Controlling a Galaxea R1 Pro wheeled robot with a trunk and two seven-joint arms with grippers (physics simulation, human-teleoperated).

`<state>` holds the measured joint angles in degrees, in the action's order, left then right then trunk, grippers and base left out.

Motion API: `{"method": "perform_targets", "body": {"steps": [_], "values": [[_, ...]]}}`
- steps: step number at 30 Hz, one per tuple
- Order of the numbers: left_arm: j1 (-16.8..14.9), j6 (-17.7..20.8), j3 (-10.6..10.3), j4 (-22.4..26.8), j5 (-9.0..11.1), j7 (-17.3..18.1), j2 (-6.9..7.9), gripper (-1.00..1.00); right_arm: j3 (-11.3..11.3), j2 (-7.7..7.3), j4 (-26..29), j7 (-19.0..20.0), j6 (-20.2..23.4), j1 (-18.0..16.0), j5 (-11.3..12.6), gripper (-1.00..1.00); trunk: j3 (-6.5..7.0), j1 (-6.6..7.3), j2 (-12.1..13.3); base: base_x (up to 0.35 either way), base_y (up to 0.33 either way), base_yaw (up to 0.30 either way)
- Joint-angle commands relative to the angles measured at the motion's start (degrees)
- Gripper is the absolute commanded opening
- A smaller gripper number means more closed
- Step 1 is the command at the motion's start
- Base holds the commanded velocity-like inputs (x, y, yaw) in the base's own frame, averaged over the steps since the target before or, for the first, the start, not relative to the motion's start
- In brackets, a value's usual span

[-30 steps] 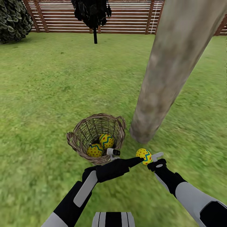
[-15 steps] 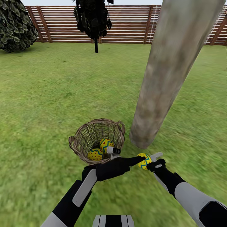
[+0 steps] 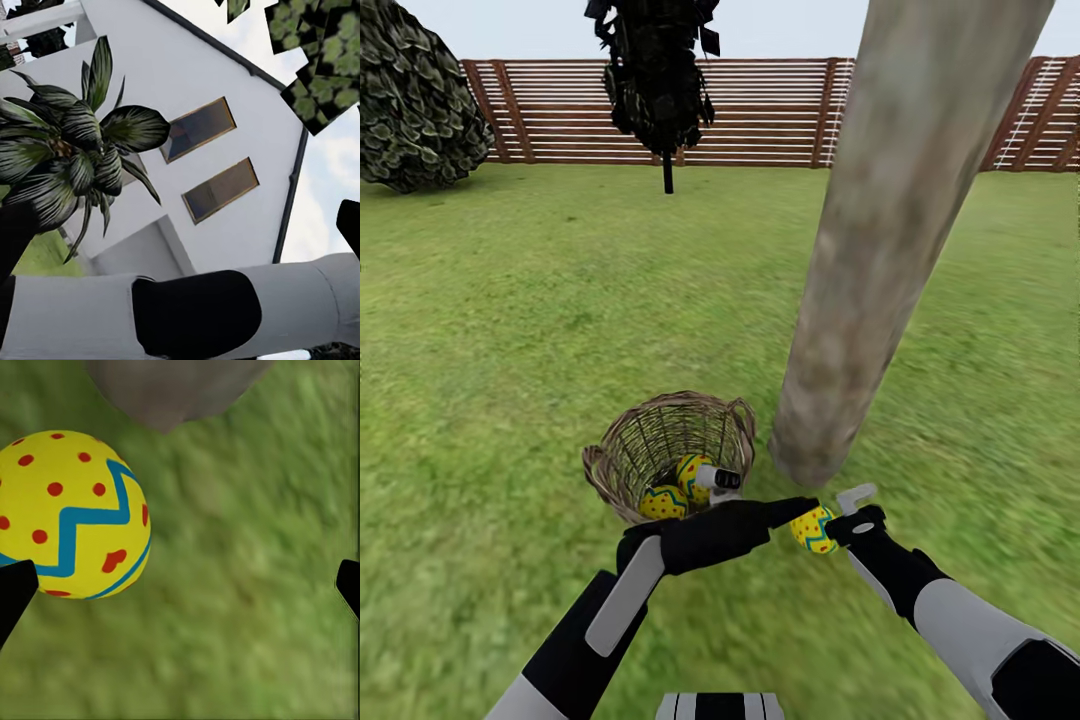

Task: Take the three Easter eggs out of the wicker basket on the lawn in the garden, then place them on the lawn next to a single tree (choose any tree) so that all three eggs are next to the same tree and none are left in the basket.

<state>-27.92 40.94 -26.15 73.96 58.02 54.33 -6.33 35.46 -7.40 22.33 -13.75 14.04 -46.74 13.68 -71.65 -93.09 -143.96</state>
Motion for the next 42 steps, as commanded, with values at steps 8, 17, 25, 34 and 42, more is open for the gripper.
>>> {"method": "perform_targets", "body": {"steps": [8,17,25,34,42], "values": [[0.3,0.3,-0.3,0.7,7.5,-10.1,0.12,1.0,0.5,-0.07,0.2,-0.4,0.3,0.1,0.6,1.0,1.74,0.21,0.1,0.0,0.0,0.0],[0.4,0.3,-0.5,2.0,9.7,-13.5,0.18,1.0,0.5,0.0,0.2,-0.4,0.3,0.2,0.6,1.0,3.73,0.45,0.2,0.0,0.0,0.0],[0.6,0.3,-0.4,2.4,9.8,-13.6,2.91,1.0,0.5,-0.08,0.2,4.2,0.9,0.2,0.6,1.0,5.5,0.65,0.3,0.0,0.0,0.0],[3.4,0.4,-0.3,8.9,10.2,-19.4,5.38,1.0,0.6,-0.53,0.4,20.3,10.2,0.2,0.0,1.0,7.5,0.88,0.4,0.0,0.0,0.0],[4.0,0.3,-0.2,9.7,11.4,-20.1,9.04,1.0,0.6,-1.53,1.0,21.3,10.7,0.2,0.3,1.0,9.27,1.09,0.5,0.0,0.0,0.0]]}}
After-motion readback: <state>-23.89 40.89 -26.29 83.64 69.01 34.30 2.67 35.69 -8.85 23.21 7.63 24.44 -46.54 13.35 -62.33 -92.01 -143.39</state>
